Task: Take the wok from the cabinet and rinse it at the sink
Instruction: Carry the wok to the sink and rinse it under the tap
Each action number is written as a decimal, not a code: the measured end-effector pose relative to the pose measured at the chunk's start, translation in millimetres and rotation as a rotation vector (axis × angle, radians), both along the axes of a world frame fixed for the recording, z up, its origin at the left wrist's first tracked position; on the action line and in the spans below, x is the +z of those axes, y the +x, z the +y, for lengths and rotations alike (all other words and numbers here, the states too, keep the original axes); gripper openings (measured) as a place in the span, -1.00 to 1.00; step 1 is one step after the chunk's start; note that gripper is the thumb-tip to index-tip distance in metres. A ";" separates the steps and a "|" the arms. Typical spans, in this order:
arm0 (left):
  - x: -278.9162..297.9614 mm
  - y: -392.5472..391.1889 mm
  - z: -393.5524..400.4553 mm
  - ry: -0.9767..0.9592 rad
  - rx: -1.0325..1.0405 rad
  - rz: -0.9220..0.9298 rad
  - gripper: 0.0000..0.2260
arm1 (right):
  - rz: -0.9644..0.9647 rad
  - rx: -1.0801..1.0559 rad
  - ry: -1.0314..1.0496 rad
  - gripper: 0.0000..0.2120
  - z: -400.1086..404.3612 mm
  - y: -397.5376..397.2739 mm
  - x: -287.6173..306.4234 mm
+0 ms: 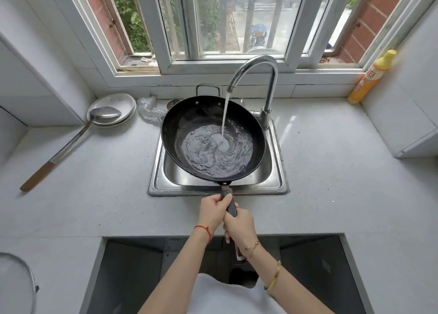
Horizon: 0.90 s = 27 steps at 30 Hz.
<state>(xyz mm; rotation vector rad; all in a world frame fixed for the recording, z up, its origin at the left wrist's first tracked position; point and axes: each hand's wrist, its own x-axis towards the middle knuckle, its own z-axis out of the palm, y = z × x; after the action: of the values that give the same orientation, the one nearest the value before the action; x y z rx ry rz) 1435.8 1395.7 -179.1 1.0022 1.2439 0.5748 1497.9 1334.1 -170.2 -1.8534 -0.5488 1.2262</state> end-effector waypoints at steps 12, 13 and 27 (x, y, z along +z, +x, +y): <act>5.1 0.7 8.1 -0.062 0.014 -0.045 -0.80 | -0.041 0.023 -0.018 -0.78 11.0 4.6 11.2; 4.8 1.7 7.6 -0.082 0.017 -0.062 -0.80 | -0.053 0.022 -0.018 -0.78 10.8 5.4 11.2; -9.8 5.0 -4.0 -0.162 0.010 -0.117 -0.79 | -0.290 0.109 0.038 -0.80 -5.0 7.3 -9.2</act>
<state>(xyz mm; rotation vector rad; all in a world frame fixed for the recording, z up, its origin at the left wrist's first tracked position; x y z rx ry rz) 1440.8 1391.6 -188.9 0.8158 1.1725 0.5248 1505.3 1329.1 -179.4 -2.0044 -0.8351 1.0129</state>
